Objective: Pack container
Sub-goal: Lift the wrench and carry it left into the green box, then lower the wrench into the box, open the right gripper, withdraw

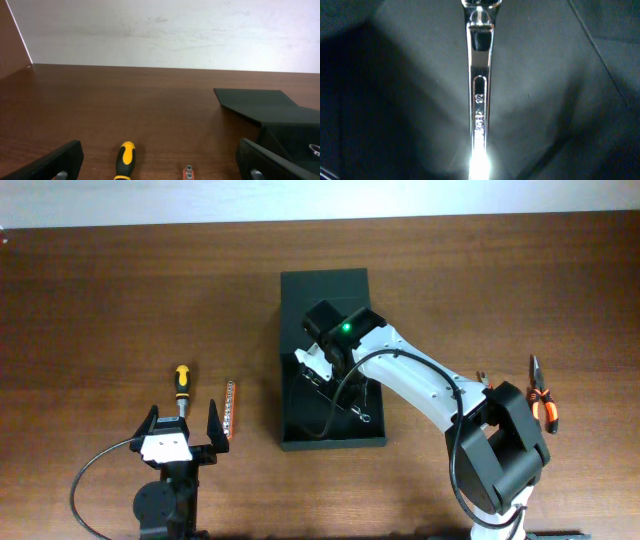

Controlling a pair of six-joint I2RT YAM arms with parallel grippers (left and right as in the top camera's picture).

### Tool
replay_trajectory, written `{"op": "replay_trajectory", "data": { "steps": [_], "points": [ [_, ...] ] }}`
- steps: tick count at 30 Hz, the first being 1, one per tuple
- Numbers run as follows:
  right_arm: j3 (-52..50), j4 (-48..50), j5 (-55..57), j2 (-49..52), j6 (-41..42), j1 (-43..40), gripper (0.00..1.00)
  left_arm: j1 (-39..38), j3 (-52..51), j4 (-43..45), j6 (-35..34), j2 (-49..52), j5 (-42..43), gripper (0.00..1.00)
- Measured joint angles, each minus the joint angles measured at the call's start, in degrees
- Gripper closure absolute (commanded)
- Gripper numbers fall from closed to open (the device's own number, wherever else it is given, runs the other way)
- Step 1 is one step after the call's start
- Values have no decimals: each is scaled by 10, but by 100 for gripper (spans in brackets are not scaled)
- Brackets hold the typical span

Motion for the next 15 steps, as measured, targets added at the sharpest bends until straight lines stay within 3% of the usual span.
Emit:
{"op": "replay_trajectory", "data": {
  "steps": [15],
  "points": [
    [0, 26, -10, 0, 0, 0, 95, 0, 0, 0, 0, 0, 0, 1]
  ]
}}
